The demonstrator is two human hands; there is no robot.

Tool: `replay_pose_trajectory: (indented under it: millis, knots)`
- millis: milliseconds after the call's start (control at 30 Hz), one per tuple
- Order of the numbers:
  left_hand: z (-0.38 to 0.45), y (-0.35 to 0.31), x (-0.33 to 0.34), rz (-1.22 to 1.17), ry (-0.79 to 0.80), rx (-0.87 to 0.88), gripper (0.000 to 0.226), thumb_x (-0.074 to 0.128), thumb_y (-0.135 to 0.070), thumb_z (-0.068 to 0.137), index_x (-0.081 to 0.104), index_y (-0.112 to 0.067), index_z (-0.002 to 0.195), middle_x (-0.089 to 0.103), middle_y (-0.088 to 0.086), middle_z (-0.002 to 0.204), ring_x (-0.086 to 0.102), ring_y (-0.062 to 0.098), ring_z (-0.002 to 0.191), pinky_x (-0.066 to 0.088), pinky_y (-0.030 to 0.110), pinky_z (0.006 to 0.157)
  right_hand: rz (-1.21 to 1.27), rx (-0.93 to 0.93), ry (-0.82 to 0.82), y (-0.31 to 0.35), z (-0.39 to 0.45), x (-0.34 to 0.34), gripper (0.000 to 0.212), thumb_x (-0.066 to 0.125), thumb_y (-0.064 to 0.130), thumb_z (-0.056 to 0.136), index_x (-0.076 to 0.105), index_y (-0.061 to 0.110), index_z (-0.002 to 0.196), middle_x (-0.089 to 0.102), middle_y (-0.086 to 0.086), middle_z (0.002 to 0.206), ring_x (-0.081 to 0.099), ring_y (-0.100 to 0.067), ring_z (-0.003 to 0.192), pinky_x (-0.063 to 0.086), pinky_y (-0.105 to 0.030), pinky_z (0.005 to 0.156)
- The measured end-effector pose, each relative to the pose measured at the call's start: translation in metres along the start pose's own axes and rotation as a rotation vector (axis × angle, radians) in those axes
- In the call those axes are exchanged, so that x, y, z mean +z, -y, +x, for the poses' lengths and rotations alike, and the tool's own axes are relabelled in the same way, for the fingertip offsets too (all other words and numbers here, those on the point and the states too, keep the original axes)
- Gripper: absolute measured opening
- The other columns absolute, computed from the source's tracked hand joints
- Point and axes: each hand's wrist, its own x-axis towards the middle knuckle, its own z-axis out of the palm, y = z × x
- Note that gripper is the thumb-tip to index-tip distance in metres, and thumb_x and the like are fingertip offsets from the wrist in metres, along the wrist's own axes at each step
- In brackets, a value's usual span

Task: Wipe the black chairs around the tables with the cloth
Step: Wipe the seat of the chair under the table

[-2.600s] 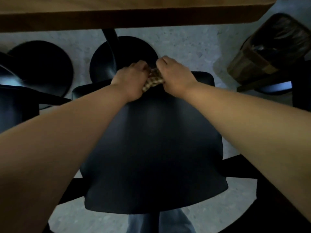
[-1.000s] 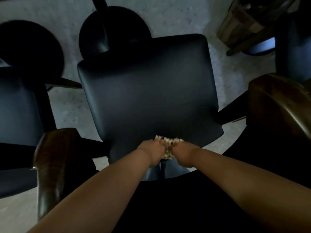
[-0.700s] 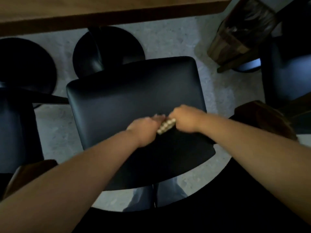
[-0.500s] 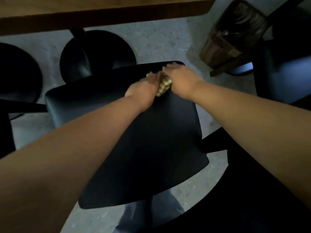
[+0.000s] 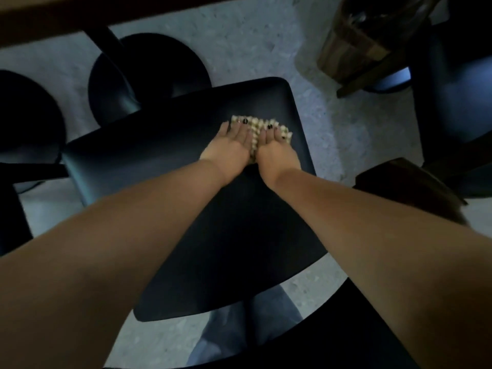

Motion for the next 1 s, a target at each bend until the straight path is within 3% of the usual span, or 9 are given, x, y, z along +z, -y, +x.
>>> replay_pose_trajectory:
  millis: [233, 333, 600, 700, 800, 900, 1000]
  knots:
    - [-0.062, -0.052, 0.053, -0.015, 0.074, 0.116, 0.056, 0.020, -0.015, 0.103, -0.002, 0.005, 0.151, 0.003, 0.024, 0.160, 0.001, 0.037, 0.149, -0.001, 0.044, 0.120, -0.117, -0.066, 0.154, 0.008, -0.068, 0.061, 0.058, 0.028, 0.008, 0.099, -0.002, -0.009, 0.146, 0.006, -0.026, 0.156, 0.002, -0.039, 0.145, 0.004, -0.043, 0.120]
    - [-0.082, -0.068, 0.071, -0.048, 0.111, 0.129, 0.056, 0.019, -0.017, 0.104, -0.003, 0.005, 0.151, 0.004, 0.023, 0.160, 0.002, 0.037, 0.149, -0.002, 0.043, 0.120, -0.139, -0.065, 0.228, 0.019, -0.086, 0.072, 0.059, 0.029, 0.009, 0.099, 0.000, -0.011, 0.146, 0.007, -0.028, 0.156, 0.004, -0.041, 0.145, 0.007, -0.045, 0.119]
    - [-0.120, -0.088, 0.089, -0.137, 0.205, 0.168, 0.059, 0.020, -0.027, 0.106, -0.001, 0.003, 0.152, 0.003, 0.020, 0.161, 0.001, 0.033, 0.149, -0.002, 0.041, 0.120, 0.027, 0.014, 0.365, 0.047, -0.131, 0.074, 0.054, 0.040, 0.008, 0.097, 0.022, -0.002, 0.147, 0.022, -0.023, 0.153, 0.016, -0.037, 0.143, 0.026, -0.042, 0.113]
    - [-0.134, -0.091, 0.086, -0.205, 0.236, 0.217, 0.057, 0.028, -0.024, 0.106, 0.008, 0.001, 0.153, 0.009, 0.018, 0.161, 0.006, 0.031, 0.149, 0.004, 0.038, 0.120, 0.064, 0.019, 0.429, 0.054, -0.148, 0.071, 0.040, 0.042, 0.007, 0.096, 0.047, 0.002, 0.136, 0.041, -0.019, 0.143, 0.034, -0.034, 0.136, 0.036, -0.040, 0.105]
    - [-0.146, -0.077, 0.081, -0.327, 0.303, 0.290, 0.051, 0.042, -0.010, 0.100, 0.028, -0.004, 0.148, 0.023, 0.015, 0.155, 0.025, 0.030, 0.141, 0.021, 0.035, 0.116, 0.122, -0.004, 0.516, 0.060, -0.161, 0.059, 0.033, 0.044, 0.008, 0.094, 0.058, 0.007, 0.124, 0.054, -0.016, 0.131, 0.052, -0.031, 0.120, 0.043, -0.036, 0.097]
    - [-0.156, -0.039, 0.072, -0.369, 0.378, 0.313, 0.061, 0.048, -0.003, 0.095, 0.024, -0.008, 0.152, 0.020, 0.014, 0.158, 0.027, 0.030, 0.143, 0.024, 0.038, 0.117, 0.196, -0.033, 0.593, 0.072, -0.159, 0.027, 0.027, 0.047, 0.008, 0.089, 0.060, 0.002, 0.112, 0.061, -0.019, 0.118, 0.061, -0.031, 0.105, 0.048, -0.031, 0.078]
    - [-0.159, 0.020, 0.060, -0.411, 0.234, 0.214, 0.065, 0.043, 0.000, 0.094, 0.021, -0.015, 0.154, 0.021, 0.012, 0.159, 0.029, 0.029, 0.143, 0.023, 0.037, 0.117, 0.202, -0.085, 0.429, 0.098, -0.123, -0.018, 0.030, 0.048, 0.008, 0.085, 0.063, 0.002, 0.110, 0.063, -0.020, 0.116, 0.062, -0.033, 0.104, 0.050, -0.034, 0.080]
